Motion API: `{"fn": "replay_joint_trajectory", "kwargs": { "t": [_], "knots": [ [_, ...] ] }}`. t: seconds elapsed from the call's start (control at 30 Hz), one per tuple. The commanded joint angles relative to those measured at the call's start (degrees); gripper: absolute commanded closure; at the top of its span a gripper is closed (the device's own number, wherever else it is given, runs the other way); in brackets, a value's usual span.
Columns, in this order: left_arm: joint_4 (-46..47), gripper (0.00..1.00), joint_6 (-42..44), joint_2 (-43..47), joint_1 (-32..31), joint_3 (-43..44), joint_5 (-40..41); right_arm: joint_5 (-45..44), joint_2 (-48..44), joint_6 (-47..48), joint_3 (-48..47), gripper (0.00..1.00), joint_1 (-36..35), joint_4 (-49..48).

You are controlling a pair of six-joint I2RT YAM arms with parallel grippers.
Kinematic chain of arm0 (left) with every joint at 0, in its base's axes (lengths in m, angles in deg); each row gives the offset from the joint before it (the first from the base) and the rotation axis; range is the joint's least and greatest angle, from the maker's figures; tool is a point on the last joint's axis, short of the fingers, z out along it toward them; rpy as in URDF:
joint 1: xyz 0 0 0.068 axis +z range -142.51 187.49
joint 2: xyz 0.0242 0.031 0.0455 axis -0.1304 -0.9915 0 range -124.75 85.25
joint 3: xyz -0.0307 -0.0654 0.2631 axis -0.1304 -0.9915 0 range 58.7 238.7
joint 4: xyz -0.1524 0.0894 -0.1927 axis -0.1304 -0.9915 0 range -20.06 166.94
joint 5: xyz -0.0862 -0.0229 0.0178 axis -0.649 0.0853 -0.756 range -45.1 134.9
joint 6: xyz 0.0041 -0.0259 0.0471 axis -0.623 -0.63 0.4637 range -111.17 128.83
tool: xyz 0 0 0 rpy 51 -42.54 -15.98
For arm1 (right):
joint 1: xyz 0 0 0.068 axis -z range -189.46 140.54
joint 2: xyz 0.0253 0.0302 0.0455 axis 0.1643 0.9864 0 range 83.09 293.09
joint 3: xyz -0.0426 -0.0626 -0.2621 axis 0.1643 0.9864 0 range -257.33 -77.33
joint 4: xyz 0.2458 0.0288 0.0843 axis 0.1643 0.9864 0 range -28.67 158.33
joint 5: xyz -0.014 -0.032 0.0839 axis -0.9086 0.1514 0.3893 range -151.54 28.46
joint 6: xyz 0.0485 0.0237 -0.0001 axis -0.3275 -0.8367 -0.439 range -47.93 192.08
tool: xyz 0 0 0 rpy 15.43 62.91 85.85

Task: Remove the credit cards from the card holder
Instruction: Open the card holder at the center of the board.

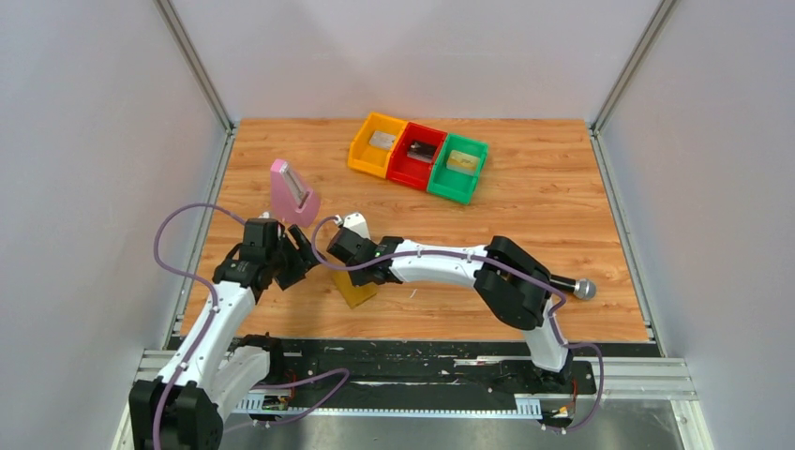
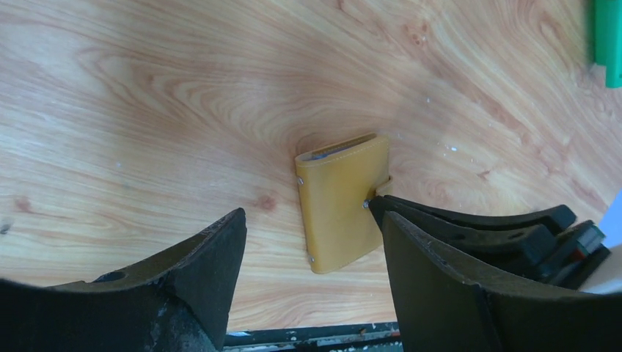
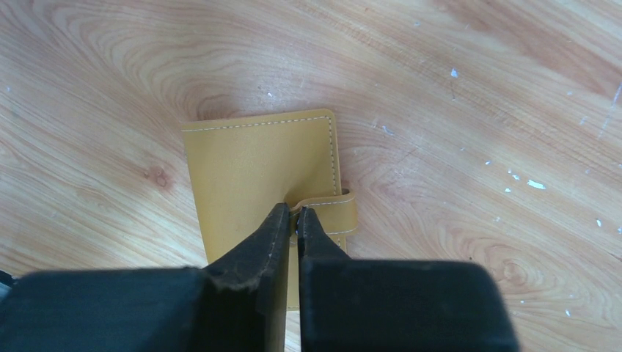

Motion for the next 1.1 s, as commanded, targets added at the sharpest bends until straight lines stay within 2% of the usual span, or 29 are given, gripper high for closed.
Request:
{"fn": "replay_joint_trajectory", "kwargs": {
  "t": [0.0, 0.27, 0.47, 0.67, 1.07],
  "knots": [
    [6.18, 0.25, 0.03, -2.67, 0.21, -1.97, -6.73, -2.02, -2.98, -1.78, 4.11, 1.00, 0.13, 0.65],
    [15.06, 0.31, -1.08, -7.64, 0.15, -8.32, -16.34, 1.64, -10.03, -4.80, 9.87, 1.00, 1.81, -3.87],
    [18.76, 0.30, 1.21, -10.52, -0.04, -8.19, -21.36, 4.85, -17.69, -5.90, 15.70, 1.00, 3.49, -8.87],
    [16.27, 0.23, 4.71, -12.72, -3.10, -4.33, -19.35, 10.57, -23.13, -7.57, 19.20, 1.00, 4.83, -13.57],
    [17.69, 0.16, 6.60, -13.84, -5.91, -1.00, -20.89, 11.30, -26.56, -8.30, 19.52, 1.00, 5.22, -15.30]
  ]
}}
